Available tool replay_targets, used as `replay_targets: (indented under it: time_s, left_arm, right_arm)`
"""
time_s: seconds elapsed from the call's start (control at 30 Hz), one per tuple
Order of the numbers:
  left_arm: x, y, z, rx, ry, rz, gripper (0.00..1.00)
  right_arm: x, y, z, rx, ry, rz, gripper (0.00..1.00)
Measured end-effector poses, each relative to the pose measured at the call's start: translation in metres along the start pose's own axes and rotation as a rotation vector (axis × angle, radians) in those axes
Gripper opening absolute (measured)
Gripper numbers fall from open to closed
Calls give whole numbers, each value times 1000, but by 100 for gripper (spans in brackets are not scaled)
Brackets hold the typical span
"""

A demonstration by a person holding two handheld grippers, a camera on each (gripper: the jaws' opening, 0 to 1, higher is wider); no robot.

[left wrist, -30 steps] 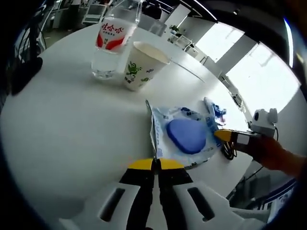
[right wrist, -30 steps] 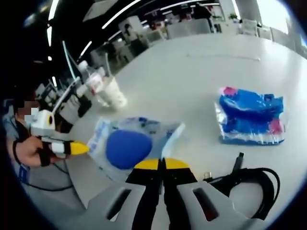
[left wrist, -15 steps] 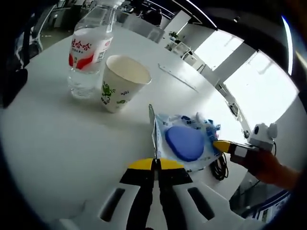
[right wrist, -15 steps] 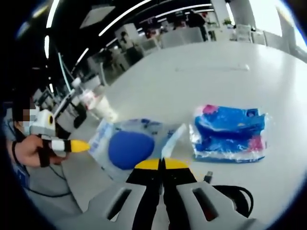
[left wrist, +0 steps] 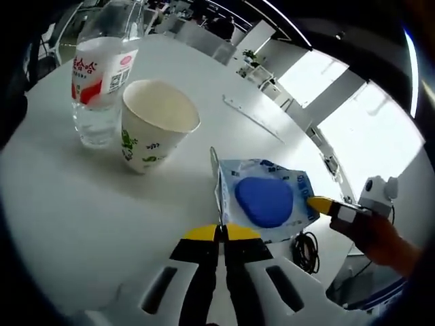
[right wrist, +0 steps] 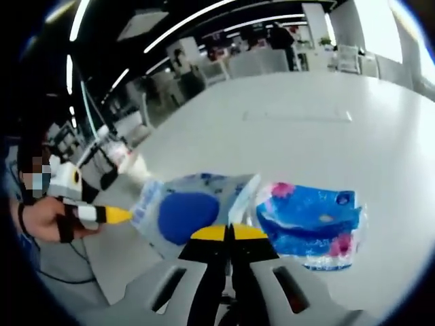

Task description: Arrange the tabletop items into an orderly group along one side of the table until the central work area is clear of visible clutter.

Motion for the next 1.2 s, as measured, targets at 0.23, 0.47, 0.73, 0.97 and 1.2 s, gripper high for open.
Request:
replay_targets:
  time_s: [0.23,0.47,0.73,0.97,1.2]
  left_arm:
    - [5,-13,11,-45,-42,-32,0]
    - [5,-18,24,-75,-75,-51,0]
    - [8,-18,30,-85,-98,-41,0]
    - [13,-16,32,-87,-108,-29,0]
    - [17,-17,33,-95,-113,-29,0]
  right_arm:
    - [15,-6,5,-3,-10,9,0]
    - [27,-3,12,-6,-23,25,0]
    - [39,8,15,-8,-18,60,0]
    - [43,8,8,-1,2,73,0]
    - [45,11,1,7,21,79,0]
Point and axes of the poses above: the point that each gripper's makers call its tool centre point, and the gripper's own axes: x roughly forward along the fingers, z roughly to its left, y roughly out of its underside, the point moved 6 cm from there along -x, roughly backward along the fingers, and after that the axes turned 14 degrees about x, right-handed, at the moved point
